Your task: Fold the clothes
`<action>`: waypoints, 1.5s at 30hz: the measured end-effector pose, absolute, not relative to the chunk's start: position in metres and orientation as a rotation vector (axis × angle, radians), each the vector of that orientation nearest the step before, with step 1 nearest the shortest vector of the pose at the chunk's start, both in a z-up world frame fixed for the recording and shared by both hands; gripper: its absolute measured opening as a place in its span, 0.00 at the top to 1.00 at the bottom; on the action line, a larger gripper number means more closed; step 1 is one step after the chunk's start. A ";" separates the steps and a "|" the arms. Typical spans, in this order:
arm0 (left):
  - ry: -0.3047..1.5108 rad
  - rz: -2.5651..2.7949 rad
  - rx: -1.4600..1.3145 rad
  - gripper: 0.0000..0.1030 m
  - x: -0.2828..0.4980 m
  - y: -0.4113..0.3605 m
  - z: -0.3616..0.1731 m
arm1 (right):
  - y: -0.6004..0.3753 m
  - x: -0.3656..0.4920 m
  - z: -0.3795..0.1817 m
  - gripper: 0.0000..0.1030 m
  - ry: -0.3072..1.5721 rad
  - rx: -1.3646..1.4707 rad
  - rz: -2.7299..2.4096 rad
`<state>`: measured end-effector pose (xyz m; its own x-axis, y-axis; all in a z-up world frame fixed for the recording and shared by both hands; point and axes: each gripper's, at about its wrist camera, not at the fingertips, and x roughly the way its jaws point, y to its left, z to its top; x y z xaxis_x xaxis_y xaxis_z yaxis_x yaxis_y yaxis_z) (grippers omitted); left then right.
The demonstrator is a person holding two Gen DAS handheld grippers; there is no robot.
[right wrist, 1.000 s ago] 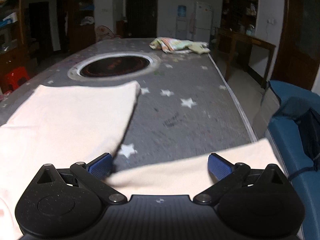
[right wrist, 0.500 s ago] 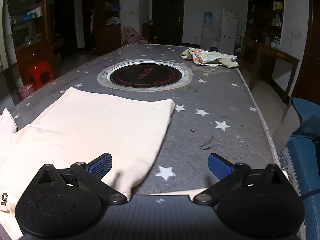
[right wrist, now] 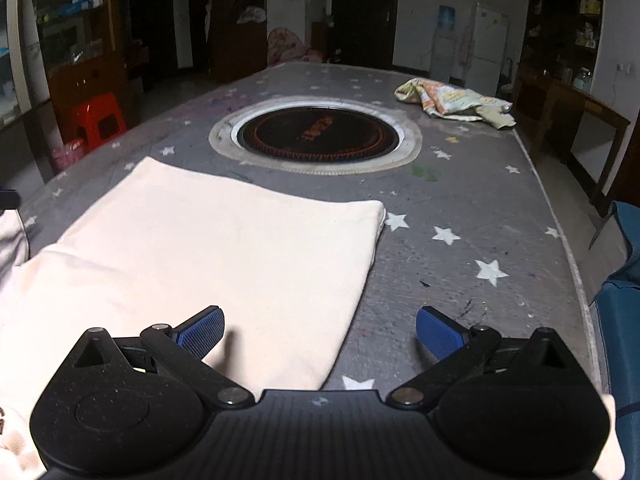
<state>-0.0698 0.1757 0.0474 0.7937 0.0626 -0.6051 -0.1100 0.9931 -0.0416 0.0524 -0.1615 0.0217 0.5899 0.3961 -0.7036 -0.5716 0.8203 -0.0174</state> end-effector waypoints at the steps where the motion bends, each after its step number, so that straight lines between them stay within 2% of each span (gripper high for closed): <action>1: 0.663 0.068 -0.061 0.90 -0.061 0.168 0.044 | -0.160 0.054 0.020 0.00 0.755 -0.258 0.570; 9: 0.741 -0.019 0.007 0.89 -0.003 0.143 0.020 | -0.152 0.078 0.016 0.00 0.766 -0.306 0.526; 33: 0.745 -0.027 0.103 0.86 0.102 0.139 0.025 | -0.147 0.168 0.005 0.00 0.739 -0.294 0.369; 39: 0.745 0.005 0.123 0.85 0.113 0.144 0.019 | -0.140 0.169 0.010 0.00 0.713 -0.390 0.367; 45: 0.716 -0.064 0.087 0.85 0.077 0.140 0.036 | -0.139 0.146 0.030 0.00 0.702 -0.402 0.463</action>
<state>0.0766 0.1395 0.0361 0.7527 -0.0291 -0.6578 0.0886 0.9944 0.0573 0.1458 -0.1386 0.0300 0.6710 0.2674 -0.6916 -0.5300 0.8252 -0.1952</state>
